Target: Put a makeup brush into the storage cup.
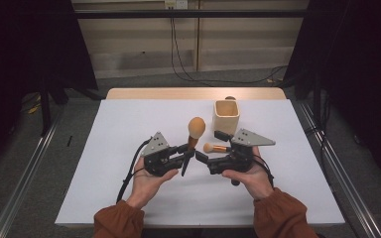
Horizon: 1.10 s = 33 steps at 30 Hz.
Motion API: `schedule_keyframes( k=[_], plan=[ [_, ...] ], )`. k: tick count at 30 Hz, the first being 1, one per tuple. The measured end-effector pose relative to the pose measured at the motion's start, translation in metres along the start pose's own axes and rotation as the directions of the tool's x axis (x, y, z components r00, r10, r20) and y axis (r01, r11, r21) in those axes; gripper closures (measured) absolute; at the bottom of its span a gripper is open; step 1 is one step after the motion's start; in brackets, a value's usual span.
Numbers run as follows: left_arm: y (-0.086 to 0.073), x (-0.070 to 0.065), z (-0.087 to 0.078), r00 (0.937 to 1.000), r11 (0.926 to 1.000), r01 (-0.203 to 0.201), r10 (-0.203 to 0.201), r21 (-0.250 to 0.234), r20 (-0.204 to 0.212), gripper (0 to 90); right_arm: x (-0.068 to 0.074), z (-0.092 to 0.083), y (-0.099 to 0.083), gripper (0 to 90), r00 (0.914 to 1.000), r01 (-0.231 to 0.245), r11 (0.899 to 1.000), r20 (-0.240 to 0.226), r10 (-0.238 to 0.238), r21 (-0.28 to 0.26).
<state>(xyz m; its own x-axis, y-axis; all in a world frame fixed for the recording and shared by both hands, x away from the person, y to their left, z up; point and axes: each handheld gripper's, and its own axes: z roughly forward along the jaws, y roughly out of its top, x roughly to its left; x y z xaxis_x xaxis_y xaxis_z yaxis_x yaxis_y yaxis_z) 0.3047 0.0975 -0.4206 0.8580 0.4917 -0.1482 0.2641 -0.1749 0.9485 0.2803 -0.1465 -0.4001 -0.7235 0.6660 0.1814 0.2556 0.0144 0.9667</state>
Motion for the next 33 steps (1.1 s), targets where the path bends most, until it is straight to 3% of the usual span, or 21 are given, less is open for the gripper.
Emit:
schedule_keyframes(
  k=[8,9,13,17,18,21,23,30,33],
  plan=[
    [-0.001,-0.002,0.0,1.0,1.0,-0.002,0.002,-0.005,-0.006,72.8,0.002,0.02,0.001,0.2,0.9999,-0.009,1.0,-0.004,0.009,0.007],
    [-0.001,-0.002,0.0,1.0,1.0,-0.001,0.001,-0.009,-0.008,72.8,0.004,0.025,0.002,5.1,0.9999,0.008,1.0,-0.008,-0.008,0.008],
    [0.0,0.0,-0.001,1.0,0.9999,-0.001,0.001,-0.011,-0.008,72.8,0.004,0.03,0.003,7.9,0.9999,0.015,1.0,0.008,-0.015,0.022],
    [-0.001,0.0,-0.001,0.9999,0.9999,-0.003,0.003,-0.012,-0.011,72.8,0.001,0.034,0.002,22.2,1.0,-0.008,1.0,0.005,0.008,0.021],
    [-0.001,0.0,-0.001,0.9999,0.9999,-0.004,0.004,-0.016,-0.012,72.8,0.001,0.034,0.002,22.2,1.0,-0.008,1.0,0.005,0.008,0.021],
    [-0.001,0.0,0.001,0.9999,0.9999,0.001,-0.002,-0.012,-0.017,72.8,-0.001,0.035,0.001,35.2,0.9994,-0.033,0.999,-0.014,0.033,0.015],
    [-0.002,0.001,0.002,0.9999,0.9999,0.002,-0.002,-0.015,-0.014,72.9,-0.001,0.035,0.001,36.4,0.9992,-0.037,0.999,-0.017,0.037,0.016],
    [-0.003,0.001,0.003,1.0,1.0,-0.002,0.002,-0.002,-0.005,72.8,-0.001,0.035,-0.002,60.8,0.9959,-0.072,0.997,-0.053,0.073,0.026],
    [-0.003,0.001,0.004,1.0,1.0,-0.004,0.004,0.001,-0.005,72.8,-0.003,0.035,-0.002,66.1,0.9948,-0.082,0.996,-0.06,0.083,0.026]
  ],
)
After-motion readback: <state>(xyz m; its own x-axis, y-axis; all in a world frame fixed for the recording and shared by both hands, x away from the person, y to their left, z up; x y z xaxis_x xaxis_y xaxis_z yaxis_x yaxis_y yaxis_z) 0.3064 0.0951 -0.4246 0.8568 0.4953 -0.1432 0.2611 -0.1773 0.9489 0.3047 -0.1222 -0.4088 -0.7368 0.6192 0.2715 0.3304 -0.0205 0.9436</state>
